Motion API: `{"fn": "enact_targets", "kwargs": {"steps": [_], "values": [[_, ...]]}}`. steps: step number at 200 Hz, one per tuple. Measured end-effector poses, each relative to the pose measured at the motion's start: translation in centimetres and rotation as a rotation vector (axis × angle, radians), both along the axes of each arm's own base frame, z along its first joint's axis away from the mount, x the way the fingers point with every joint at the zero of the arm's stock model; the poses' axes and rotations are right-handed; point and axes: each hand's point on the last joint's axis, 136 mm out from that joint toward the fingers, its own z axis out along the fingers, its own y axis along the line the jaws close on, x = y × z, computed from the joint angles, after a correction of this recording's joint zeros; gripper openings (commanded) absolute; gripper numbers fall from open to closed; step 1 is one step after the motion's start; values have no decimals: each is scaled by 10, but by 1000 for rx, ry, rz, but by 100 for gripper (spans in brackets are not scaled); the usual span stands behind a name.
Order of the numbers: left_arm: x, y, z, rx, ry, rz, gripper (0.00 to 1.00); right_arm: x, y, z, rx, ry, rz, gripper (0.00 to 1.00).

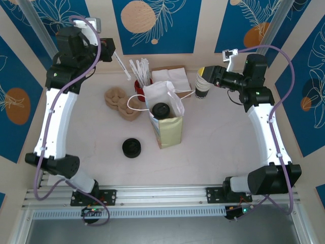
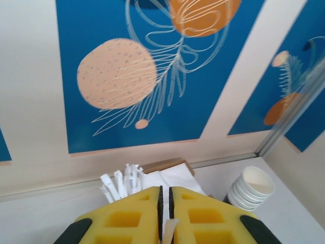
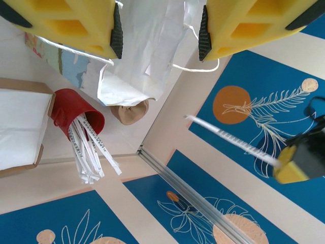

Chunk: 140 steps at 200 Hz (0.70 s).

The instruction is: Pack the takeout coffee

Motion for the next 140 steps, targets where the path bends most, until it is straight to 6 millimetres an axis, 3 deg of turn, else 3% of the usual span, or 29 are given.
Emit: {"fn": "enact_targets", "kwargs": {"steps": [39, 68, 94, 140], "values": [[-70, -33, 51, -39, -114, -120, 14, -1, -2, -1, 4, 3, -16, 46], [-105, -60, 63, -61, -142, -227, 14, 0, -6, 0, 9, 11, -37, 47], [-117, -90, 49, -52, -108, -311, 14, 1, -8, -6, 16, 35, -48, 48], [-115, -141, 3, 15, -8, -376, 14, 2, -11, -13, 24, 67, -60, 48]]}}
